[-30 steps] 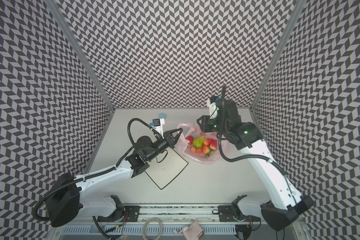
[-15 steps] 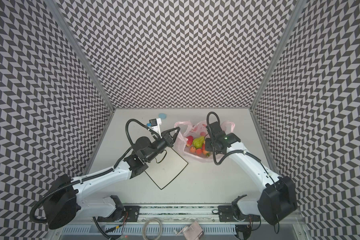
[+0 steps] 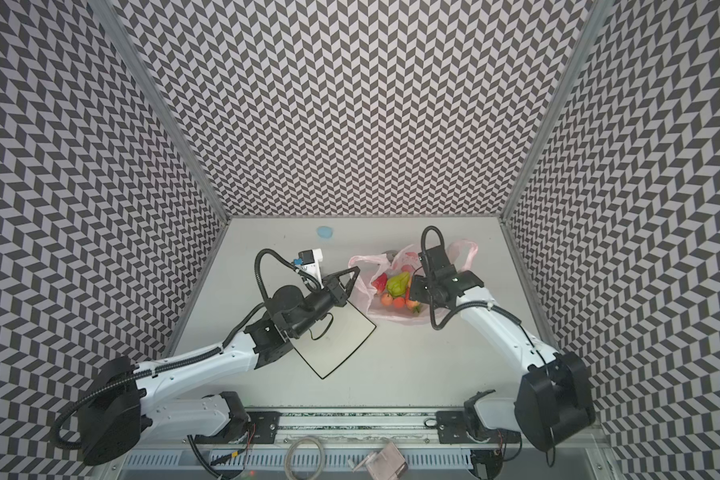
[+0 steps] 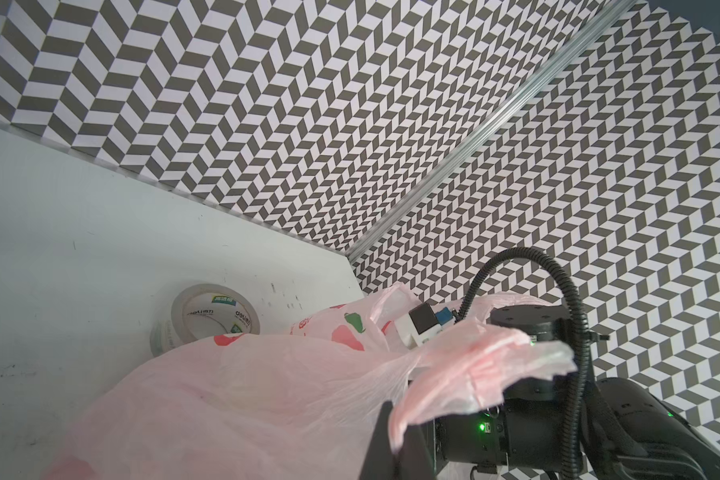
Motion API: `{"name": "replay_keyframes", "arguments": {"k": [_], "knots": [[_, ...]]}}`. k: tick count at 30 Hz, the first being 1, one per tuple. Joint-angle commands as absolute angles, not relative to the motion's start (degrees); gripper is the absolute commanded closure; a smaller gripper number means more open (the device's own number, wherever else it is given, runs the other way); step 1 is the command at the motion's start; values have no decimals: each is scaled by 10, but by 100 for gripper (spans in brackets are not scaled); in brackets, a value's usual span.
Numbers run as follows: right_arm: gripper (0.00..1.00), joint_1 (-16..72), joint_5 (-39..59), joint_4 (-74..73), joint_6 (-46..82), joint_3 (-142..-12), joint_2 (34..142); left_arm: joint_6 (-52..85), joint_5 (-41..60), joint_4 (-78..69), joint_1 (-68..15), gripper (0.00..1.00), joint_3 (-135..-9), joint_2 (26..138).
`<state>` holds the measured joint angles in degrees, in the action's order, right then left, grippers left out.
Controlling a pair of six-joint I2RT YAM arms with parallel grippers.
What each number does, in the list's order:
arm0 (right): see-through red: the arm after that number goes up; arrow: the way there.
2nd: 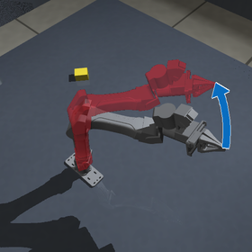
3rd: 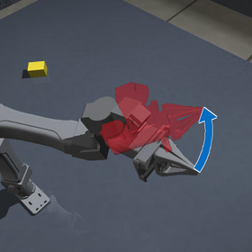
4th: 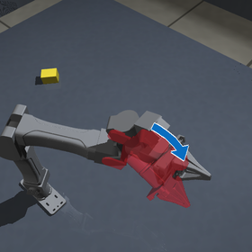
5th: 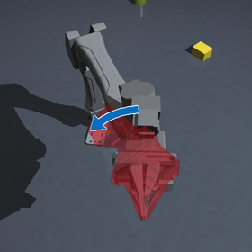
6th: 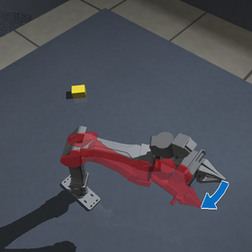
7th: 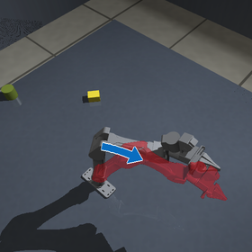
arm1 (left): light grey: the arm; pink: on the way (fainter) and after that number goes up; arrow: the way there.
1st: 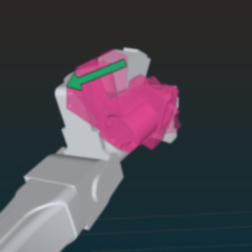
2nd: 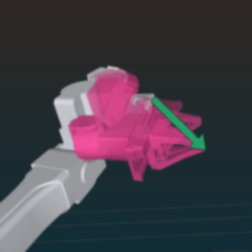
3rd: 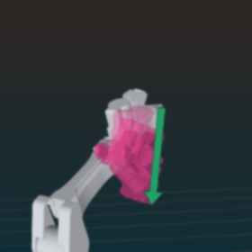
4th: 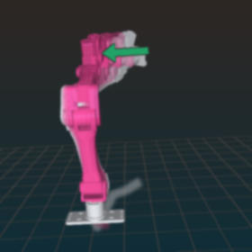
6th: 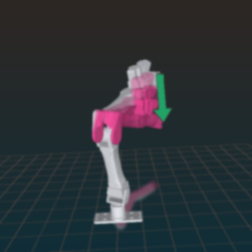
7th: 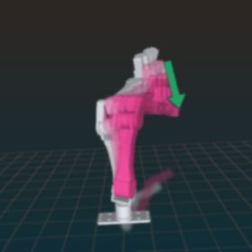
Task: Take the fake fruits out of the plastic bag
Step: 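Hold the bag handle with the left gripper while the right gripper lowers into the bag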
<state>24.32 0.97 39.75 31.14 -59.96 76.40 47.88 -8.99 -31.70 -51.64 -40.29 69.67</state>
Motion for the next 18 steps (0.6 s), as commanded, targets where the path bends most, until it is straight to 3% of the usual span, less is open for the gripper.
{"name": "replay_keyframes", "arguments": {"k": [1, 7, 12, 18], "knots": [[47, 268, 36, 339, 341, -616, 762, 485, -110, -315, -519, 100, -398, 689], [52, 289, 36, 275, 346, -593, 800, 490, -124, -299, -519, 100, -396, 687], [55, 284, -21, 257, 356, -580, 825, 521, -158, -244, -519, 100, -391, 676], [49, 260, -53, 232, 375, -555, 837, 546, -187, -185, -524, 100, -375, 652]]}}
